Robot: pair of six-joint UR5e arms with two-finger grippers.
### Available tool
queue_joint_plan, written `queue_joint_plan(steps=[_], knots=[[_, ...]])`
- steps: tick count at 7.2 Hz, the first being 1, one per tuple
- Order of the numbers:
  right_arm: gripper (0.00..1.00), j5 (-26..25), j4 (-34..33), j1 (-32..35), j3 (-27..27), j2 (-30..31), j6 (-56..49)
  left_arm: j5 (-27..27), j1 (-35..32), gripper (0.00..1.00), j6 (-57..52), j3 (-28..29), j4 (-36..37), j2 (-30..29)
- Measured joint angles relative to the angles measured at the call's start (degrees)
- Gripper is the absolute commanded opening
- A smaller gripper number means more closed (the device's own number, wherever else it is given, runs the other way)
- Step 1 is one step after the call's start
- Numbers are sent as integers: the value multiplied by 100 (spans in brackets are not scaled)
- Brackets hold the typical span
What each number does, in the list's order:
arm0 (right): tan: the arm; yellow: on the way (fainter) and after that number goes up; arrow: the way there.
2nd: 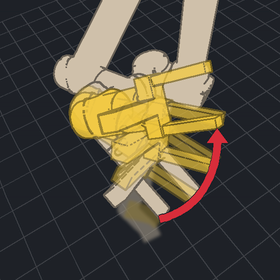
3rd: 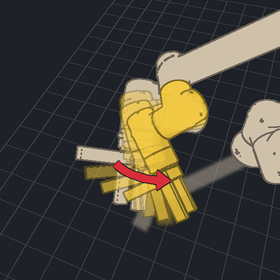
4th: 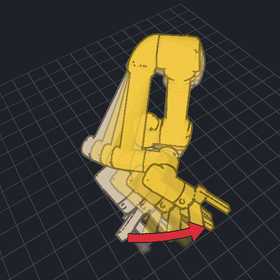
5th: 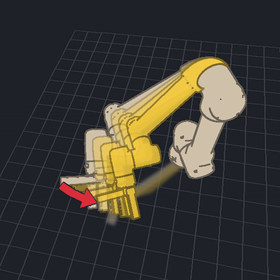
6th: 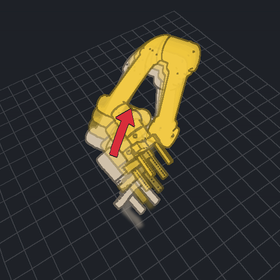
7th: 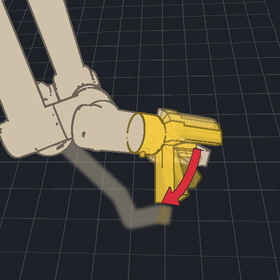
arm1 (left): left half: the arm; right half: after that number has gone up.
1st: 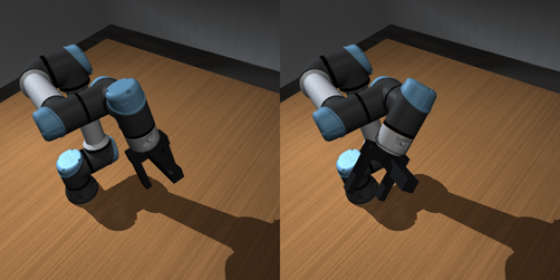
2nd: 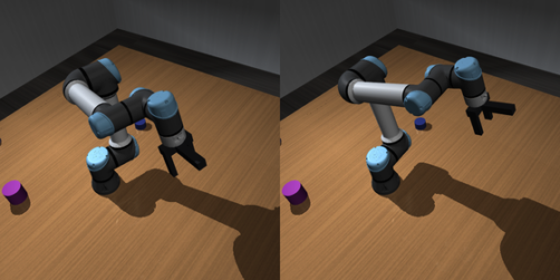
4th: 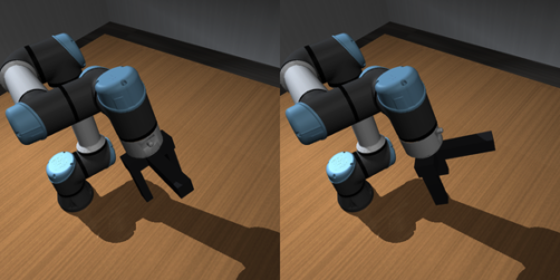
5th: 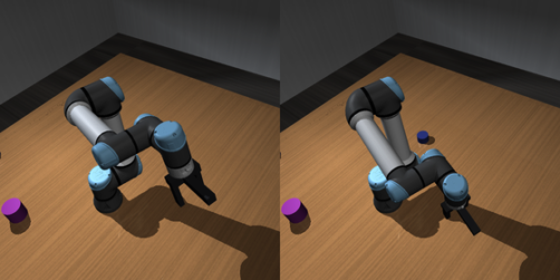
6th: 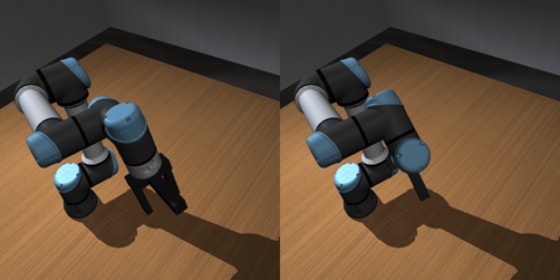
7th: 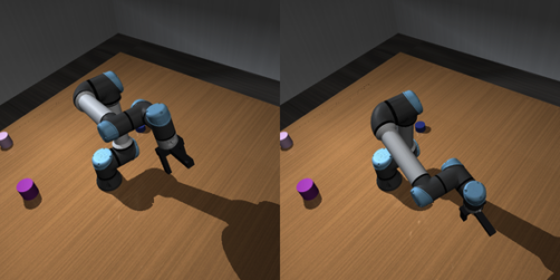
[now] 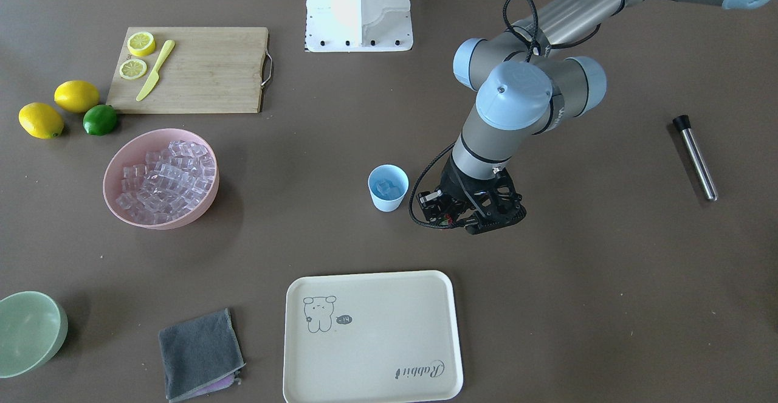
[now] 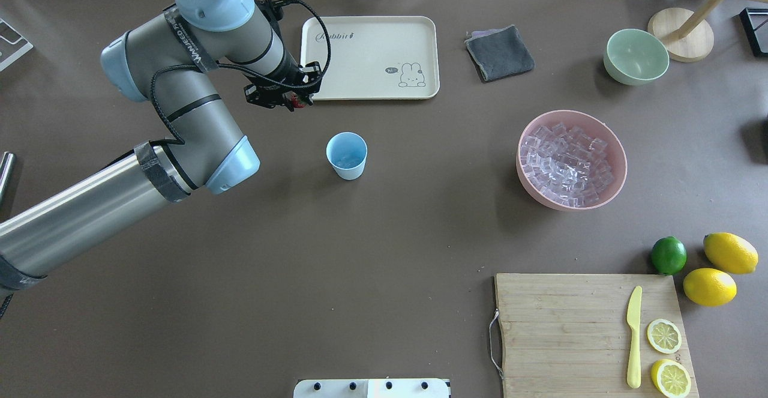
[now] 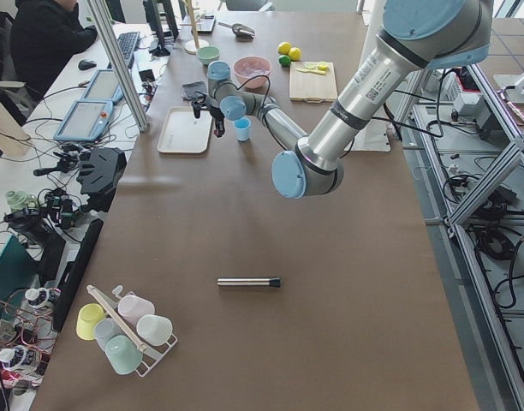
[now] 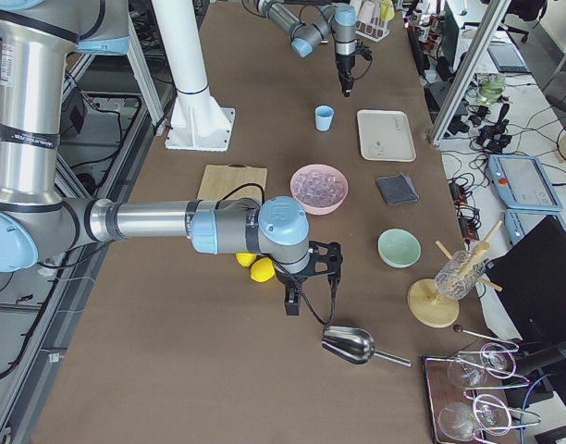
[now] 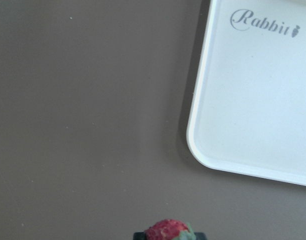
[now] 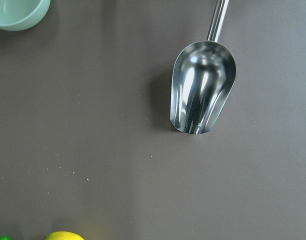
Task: Mash ice and strawberries in cup
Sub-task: 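Carry the strawberry with the left gripper and drop it into the blue cup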
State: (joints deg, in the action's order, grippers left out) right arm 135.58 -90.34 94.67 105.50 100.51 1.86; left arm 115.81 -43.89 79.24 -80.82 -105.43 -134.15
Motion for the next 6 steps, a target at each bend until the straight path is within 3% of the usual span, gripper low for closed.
queue_joint_plan(steps=[5, 6], knots=[[100, -5, 8, -19, 17, 3, -23, -559, 708, 24, 876, -631, 427, -120], [100, -5, 8, -19, 20, 4, -25, -742, 882, 46, 914, -754, 577, -112]])
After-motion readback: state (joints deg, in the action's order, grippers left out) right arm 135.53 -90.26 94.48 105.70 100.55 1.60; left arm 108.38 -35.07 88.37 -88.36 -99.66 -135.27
